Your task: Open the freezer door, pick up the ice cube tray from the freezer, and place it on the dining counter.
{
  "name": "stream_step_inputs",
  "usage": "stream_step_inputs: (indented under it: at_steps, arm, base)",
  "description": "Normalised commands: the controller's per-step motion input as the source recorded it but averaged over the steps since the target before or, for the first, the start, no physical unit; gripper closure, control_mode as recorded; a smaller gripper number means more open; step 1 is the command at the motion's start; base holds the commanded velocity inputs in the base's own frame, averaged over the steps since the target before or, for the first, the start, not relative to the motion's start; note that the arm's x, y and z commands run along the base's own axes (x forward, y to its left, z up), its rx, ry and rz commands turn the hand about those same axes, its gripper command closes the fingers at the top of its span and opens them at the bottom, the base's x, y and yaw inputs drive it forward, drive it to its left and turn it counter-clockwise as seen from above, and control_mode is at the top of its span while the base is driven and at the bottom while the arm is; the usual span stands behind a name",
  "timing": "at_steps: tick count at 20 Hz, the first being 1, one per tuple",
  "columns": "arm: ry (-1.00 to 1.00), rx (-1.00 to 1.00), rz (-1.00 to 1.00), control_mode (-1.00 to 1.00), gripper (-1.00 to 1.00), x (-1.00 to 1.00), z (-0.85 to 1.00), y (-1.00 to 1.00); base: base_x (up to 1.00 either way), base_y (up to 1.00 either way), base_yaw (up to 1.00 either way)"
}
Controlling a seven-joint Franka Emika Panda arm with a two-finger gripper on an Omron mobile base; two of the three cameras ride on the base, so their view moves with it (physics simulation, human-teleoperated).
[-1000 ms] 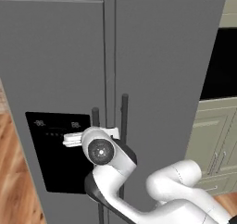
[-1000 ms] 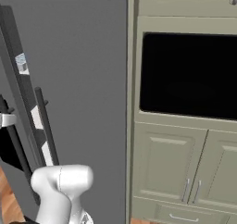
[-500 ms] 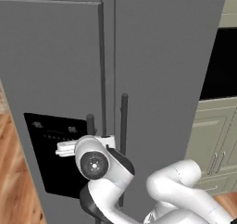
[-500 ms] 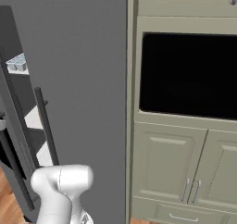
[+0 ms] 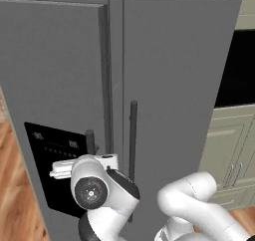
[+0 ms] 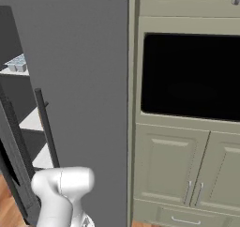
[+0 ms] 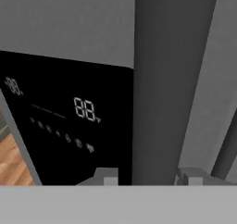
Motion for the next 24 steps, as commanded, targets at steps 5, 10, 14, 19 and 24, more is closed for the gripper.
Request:
stream_step_inputs:
  at_steps: [5,10,14,19,24]
  arm:
    - [0.0,0.0,0.0,-1.0,1.0,-0.31,0.0,0.42]
    - [0.0,0.0,0.0,-1.0,1.0,-0.32,0.0,0.44]
    - [0.0,0.0,0.0,-1.0,1.0,-0.26,0.0,0.47]
    - [0.0,0.0,0.0,-1.0,1.0,-0.25,0.0,0.47]
    - [0.0,0.0,0.0,-1.0,1.0,-0.25,0.0,0.43]
  base:
    - [0.0,0.0,0.0]
    - [0.0,0.0,0.0]
    - [0.0,0.0,0.0]
    - [0.0,0.0,0.0]
    - [0.0,0.0,0.0]
